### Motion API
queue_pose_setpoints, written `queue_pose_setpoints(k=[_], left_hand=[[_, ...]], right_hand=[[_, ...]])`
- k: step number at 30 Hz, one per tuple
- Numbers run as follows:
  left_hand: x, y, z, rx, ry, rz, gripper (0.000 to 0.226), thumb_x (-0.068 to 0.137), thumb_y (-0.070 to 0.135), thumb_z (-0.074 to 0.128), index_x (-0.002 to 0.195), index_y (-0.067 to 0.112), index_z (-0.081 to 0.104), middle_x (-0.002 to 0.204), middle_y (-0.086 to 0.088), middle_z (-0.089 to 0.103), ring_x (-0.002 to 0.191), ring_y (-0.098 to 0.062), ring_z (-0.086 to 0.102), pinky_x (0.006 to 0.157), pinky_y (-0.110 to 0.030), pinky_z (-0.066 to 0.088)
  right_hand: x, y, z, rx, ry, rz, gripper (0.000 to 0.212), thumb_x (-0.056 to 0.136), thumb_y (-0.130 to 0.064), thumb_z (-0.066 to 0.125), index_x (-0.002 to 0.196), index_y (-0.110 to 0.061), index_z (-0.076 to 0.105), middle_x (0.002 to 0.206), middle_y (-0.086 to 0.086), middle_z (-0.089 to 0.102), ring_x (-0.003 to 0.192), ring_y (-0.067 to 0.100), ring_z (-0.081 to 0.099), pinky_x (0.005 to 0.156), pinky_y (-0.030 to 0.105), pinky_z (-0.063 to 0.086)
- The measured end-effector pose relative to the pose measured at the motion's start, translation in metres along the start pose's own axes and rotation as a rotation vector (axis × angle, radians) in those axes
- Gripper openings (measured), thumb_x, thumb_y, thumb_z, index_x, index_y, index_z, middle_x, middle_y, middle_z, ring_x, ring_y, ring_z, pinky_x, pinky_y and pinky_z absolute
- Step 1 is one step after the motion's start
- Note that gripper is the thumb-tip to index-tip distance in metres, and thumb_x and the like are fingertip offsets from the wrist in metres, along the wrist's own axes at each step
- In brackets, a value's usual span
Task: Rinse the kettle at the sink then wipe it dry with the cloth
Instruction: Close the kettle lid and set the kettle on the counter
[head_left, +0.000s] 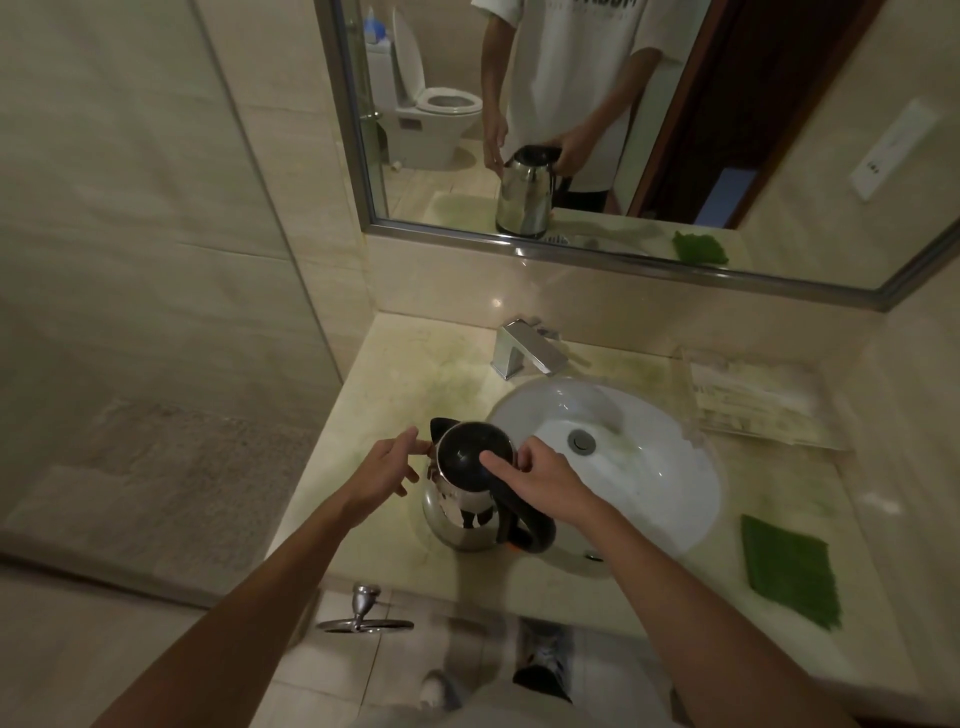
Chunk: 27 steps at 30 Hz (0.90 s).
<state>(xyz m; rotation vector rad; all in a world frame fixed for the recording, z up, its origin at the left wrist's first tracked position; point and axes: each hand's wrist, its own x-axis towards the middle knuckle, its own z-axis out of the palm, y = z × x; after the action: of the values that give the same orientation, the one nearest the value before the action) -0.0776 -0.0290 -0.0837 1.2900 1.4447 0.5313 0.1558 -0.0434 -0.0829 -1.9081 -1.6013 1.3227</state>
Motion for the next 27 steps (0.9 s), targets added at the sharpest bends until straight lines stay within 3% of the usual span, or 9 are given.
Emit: queue_pose_setpoints(k=[3,7,10,14,17,21,24,27], left_hand=[[0.003,0.002,0.001,-0.010,0.039,0.006,0.048,0.100,0.038,0.028,0.119,0.008,0.062,0.116,-0.003,0.063,0.086,-0.021,0.059,0.065,-0.029,0.045],[0.008,0.015,0.006,0.038,0.266,0.124,0.017,0.092,0.017,0.049,0.097,0.008,0.064,0.094,-0.005,0.064,0.082,-0.019,0.057,0.064,-0.022,0.042],[0.012,0.038,0.012,0.057,0.303,0.257,0.010,0.086,0.005,0.053,0.085,0.010,0.062,0.082,-0.004,0.061,0.070,-0.014,0.054,0.062,-0.019,0.042],[0.021,0.073,0.035,0.273,0.231,0.443,0.011,0.083,0.005,0.055,0.081,0.012,0.062,0.081,-0.001,0.061,0.066,-0.009,0.052,0.062,-0.021,0.041],[0.030,0.093,0.067,0.425,0.109,0.563,0.011,0.082,0.007,0.055,0.078,0.016,0.061,0.080,0.001,0.060,0.064,-0.007,0.049,0.063,-0.022,0.037],[0.038,0.110,0.119,0.585,-0.071,0.691,0.006,0.083,0.014,0.056,0.082,0.015,0.062,0.081,0.000,0.063,0.072,-0.012,0.054,0.068,-0.025,0.043],[0.040,0.114,0.160,0.579,-0.164,0.648,0.008,0.083,0.015,0.056,0.080,0.013,0.063,0.081,-0.002,0.066,0.070,-0.013,0.054,0.065,-0.024,0.043],[0.046,0.111,0.203,0.570,-0.278,0.557,0.010,0.079,0.019,0.051,0.073,0.017,0.059,0.081,-0.003,0.066,0.074,-0.020,0.060,0.070,-0.035,0.051]], right_hand=[[0.001,0.002,0.000,-0.020,0.005,0.002,0.069,0.070,-0.082,0.054,0.088,-0.015,0.051,0.082,0.001,0.059,0.075,0.017,0.058,0.070,0.032,0.049],[0.001,0.005,-0.007,-0.056,-0.021,-0.019,0.069,0.078,-0.079,0.045,0.095,-0.013,0.058,0.087,0.008,0.068,0.082,0.025,0.066,0.076,0.039,0.055],[-0.001,0.008,-0.018,-0.058,-0.010,-0.023,0.060,0.086,-0.066,0.047,0.088,-0.008,0.060,0.074,0.003,0.063,0.071,0.019,0.062,0.076,0.046,0.056],[-0.010,0.017,-0.038,-0.023,0.039,0.002,0.030,0.091,-0.039,0.058,0.084,-0.010,0.061,0.074,0.006,0.067,0.069,0.017,0.064,0.080,0.045,0.057],[-0.025,0.030,-0.059,-0.023,0.117,0.039,0.027,0.091,-0.035,0.060,0.085,-0.008,0.062,0.077,0.006,0.066,0.069,0.018,0.062,0.077,0.040,0.056],[-0.048,0.060,-0.090,-0.036,0.228,0.119,0.023,0.089,-0.035,0.062,0.072,-0.021,0.058,0.074,0.000,0.066,0.072,0.020,0.064,0.076,0.037,0.054],[-0.068,0.091,-0.111,-0.041,0.274,0.204,0.021,0.088,-0.036,0.061,0.073,-0.022,0.058,0.077,0.003,0.069,0.077,0.024,0.068,0.077,0.037,0.054],[-0.082,0.135,-0.131,-0.052,0.266,0.302,0.021,0.086,-0.037,0.062,0.072,-0.024,0.057,0.079,0.004,0.068,0.077,0.026,0.068,0.078,0.038,0.055]])
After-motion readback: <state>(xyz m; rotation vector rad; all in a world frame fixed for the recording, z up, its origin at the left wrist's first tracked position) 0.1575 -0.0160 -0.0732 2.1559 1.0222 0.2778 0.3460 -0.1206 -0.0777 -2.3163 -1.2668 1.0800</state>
